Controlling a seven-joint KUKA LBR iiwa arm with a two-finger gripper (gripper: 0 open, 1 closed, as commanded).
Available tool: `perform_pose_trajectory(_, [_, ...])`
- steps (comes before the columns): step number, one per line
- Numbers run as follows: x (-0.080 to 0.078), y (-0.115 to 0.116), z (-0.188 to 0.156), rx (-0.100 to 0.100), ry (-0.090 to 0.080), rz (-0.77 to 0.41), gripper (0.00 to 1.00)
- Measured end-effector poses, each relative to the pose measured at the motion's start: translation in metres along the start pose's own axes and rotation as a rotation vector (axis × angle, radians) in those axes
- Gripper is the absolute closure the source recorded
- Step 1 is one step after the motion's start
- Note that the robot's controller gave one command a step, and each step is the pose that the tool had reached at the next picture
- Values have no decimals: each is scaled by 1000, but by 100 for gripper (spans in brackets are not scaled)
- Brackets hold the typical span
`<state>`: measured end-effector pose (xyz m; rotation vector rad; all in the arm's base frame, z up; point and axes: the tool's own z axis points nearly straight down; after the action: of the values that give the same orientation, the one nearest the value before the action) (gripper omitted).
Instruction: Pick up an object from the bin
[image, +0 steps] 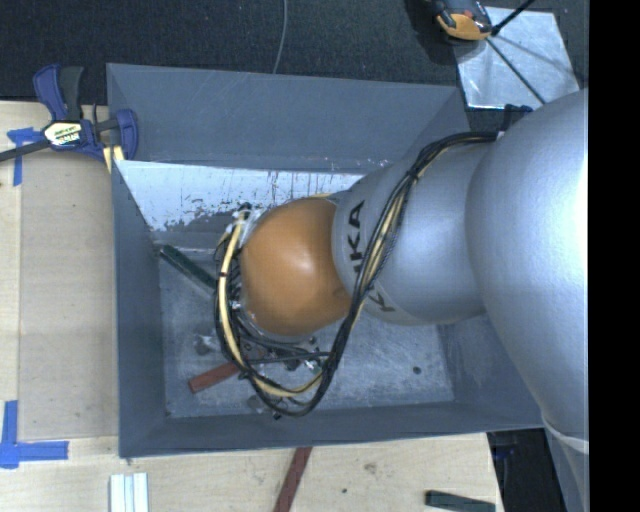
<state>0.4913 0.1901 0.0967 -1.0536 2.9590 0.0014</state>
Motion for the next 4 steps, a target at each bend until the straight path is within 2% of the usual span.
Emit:
perform_pose_trajectory(1, [0,0,0,0,-1,1,0])
perform_pose_trajectory(2, [-33,-22,26,1,-3,-216,100])
perform_pose_trajectory(3, [-33,-22,26,1,-3,-215,100])
perform_pose_trajectory(4, [-27,-33,-67,1,-1,-169,100])
